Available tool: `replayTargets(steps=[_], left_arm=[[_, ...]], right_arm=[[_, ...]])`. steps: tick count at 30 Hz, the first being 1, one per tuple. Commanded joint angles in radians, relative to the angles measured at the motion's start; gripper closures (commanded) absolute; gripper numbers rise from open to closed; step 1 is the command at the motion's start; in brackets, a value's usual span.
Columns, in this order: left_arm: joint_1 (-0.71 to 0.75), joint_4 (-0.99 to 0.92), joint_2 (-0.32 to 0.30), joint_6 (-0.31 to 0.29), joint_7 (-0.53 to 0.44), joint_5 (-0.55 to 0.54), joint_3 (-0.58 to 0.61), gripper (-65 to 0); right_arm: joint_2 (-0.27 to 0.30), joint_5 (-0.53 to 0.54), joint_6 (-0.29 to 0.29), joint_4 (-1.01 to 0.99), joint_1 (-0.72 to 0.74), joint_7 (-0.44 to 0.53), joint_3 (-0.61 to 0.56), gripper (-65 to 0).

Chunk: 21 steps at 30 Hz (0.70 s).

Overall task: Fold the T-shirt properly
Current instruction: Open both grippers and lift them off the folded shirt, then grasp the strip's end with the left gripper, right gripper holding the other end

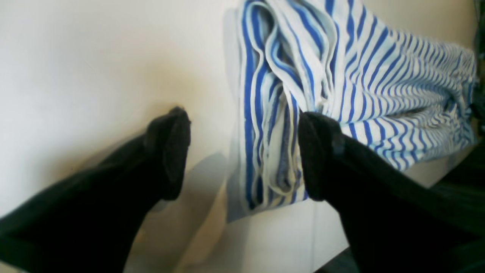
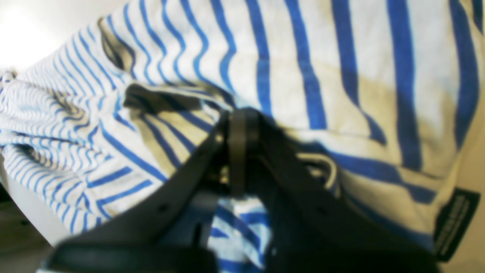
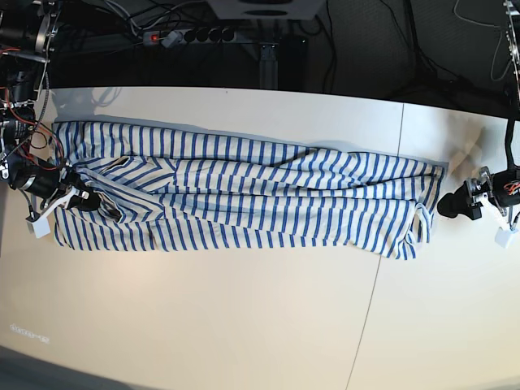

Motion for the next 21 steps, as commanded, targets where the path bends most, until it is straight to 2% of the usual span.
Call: replayTargets(steps=[1, 7, 15, 21], left_arm=[[-0.022, 0.0, -0.026, -0.019, 0.003, -0.035, -0.008, -46.7], [-0.021, -0.01, -0.003, -0.026, 0.045, -0.096, -0.008, -46.7], [-0.022, -0.009, 0.025, -0.031, 0.043, -0.093, -0.008, -46.7], [-0.022, -0.009, 0.053, -0.037, 0.032, -0.05, -0.008, -46.7]], right_arm=[[0.008, -0.074, 0.057, -0.006, -0.007, -0.075, -0.003, 0.0], [0.008, -0.056, 0.057, -0.006, -0.007, -0.075, -0.003, 0.0], [0.008, -0.055, 0.056, -0.007, -0.007, -0.095, -0.003, 0.0], [0.008, -0.04, 0.056, -0.007, -0.007, -0.096, -0.003, 0.0]])
